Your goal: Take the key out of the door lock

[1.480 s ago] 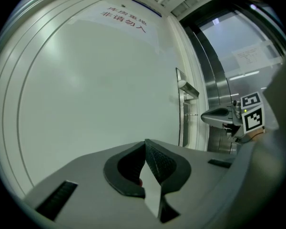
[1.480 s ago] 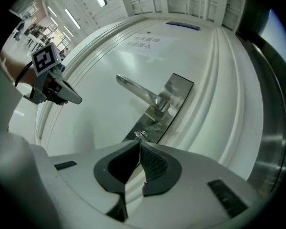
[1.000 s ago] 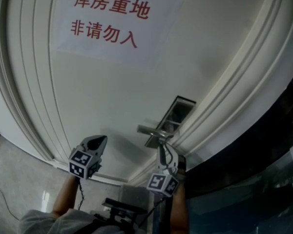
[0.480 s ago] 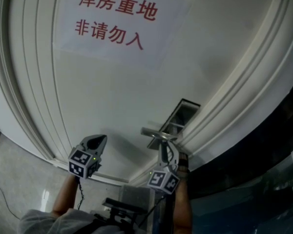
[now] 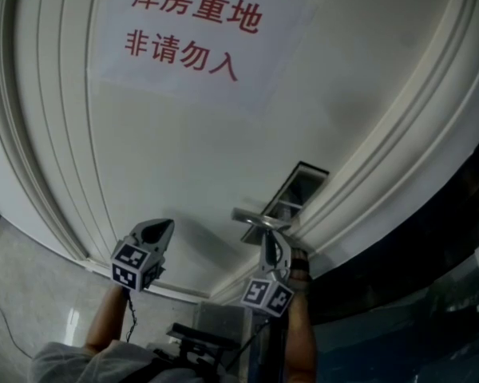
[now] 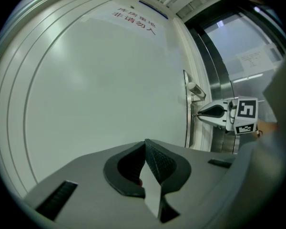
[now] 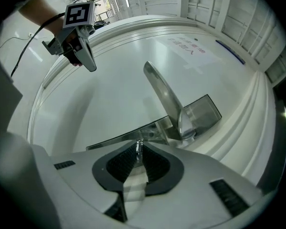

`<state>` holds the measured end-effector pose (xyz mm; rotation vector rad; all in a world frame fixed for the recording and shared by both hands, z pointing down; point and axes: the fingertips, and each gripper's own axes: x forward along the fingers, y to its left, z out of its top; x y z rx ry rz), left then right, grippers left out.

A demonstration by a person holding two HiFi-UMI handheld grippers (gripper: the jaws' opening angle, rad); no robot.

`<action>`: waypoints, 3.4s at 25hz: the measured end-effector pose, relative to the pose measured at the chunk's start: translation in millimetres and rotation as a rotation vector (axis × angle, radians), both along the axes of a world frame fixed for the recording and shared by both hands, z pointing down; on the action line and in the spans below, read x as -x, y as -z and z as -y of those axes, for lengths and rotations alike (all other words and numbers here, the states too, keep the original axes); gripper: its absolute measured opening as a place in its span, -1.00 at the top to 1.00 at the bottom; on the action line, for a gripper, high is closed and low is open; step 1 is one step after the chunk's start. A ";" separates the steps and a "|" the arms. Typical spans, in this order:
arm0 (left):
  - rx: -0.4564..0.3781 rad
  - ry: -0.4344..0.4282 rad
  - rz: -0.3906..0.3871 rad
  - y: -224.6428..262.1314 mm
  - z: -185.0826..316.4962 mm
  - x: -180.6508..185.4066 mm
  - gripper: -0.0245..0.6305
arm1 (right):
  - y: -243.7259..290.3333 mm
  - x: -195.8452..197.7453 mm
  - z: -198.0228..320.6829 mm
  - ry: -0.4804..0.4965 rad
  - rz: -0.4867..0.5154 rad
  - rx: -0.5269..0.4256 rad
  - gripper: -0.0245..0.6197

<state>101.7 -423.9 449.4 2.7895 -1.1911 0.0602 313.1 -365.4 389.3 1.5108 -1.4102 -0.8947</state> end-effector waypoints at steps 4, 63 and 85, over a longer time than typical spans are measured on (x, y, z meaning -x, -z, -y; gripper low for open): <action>-0.002 0.004 -0.003 1.1 -0.1 3.4 0.91 | -2.0 -0.6 0.7 -0.017 -0.028 0.001 0.80; -0.025 0.036 0.003 9.5 -36.5 21.7 0.91 | -4.4 3.8 -10.3 -0.032 -0.246 0.025 0.85; -0.027 0.025 0.008 10.1 -36.2 29.6 0.91 | -5.9 5.7 -15.6 -0.048 -0.247 0.025 0.85</action>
